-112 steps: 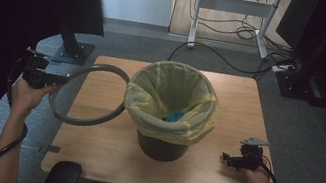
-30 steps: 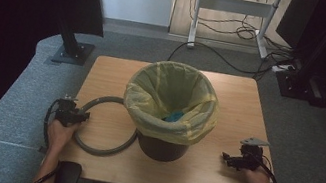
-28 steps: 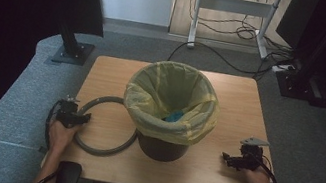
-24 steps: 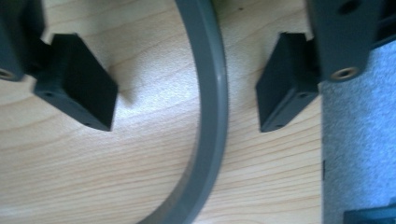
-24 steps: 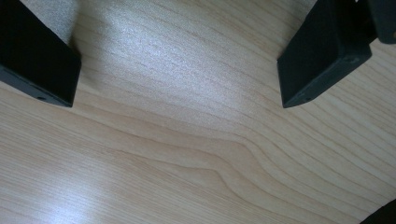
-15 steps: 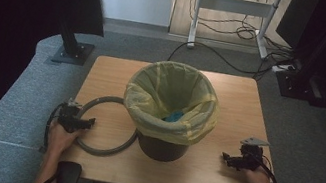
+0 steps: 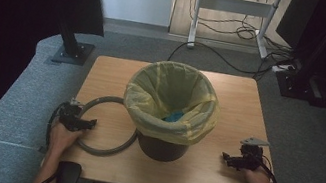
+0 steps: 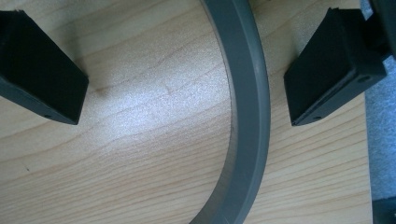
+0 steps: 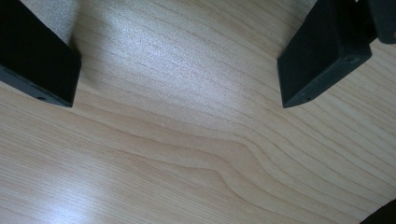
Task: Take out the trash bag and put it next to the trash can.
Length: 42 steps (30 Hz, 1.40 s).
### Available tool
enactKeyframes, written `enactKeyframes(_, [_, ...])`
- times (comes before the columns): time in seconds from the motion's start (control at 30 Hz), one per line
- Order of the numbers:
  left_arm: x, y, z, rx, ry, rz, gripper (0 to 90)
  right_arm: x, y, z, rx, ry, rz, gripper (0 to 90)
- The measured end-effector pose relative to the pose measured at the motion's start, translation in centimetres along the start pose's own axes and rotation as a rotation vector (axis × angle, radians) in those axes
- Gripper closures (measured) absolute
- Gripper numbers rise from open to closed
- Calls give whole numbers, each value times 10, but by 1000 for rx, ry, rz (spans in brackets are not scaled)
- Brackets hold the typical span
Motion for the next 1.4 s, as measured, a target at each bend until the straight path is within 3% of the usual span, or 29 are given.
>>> enactKeyframes(0.2, [-2,-3,-3,6,2,-37,30,1,-1,-1,-15,-13,-2,0])
enactKeyframes(0.37, [-4,-6,-3,10,8,-47,46,0,-3,-3,-31,-26,-38,0])
enactKeyframes(0.47, [-8,-13,-2,34,-5,-22,48,-2,-6,-5,-45,-41,-47,0])
enactKeyframes(0.57, [-13,-18,1,73,-2,-16,57,-8,-14,-7,-65,-35,-22,0])
enactKeyframes(0.67, [-17,-23,4,73,29,-34,52,-15,-21,-9,-89,-26,-18,0])
enactKeyframes(0.83, [-24,-36,7,98,38,-14,65,-29,-34,-13,-114,-40,-6,0])
enactKeyframes(1.0, [-33,-50,15,140,50,20,55,-43,-45,-22,-142,-61,-3,0])
enactKeyframes(1.4, [-57,-81,39,253,124,42,20,-74,-72,-36,-210,-116,8,0])
Point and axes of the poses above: each handheld gripper's, and its own axes: y roughly forward along the jaws, x roughly out of its underside, z roughly to its right, the point moved 4 cm from there along y, roughly forward along the jaws, and after that the axes turned 6 degrees about y, right-handed, at the moved point
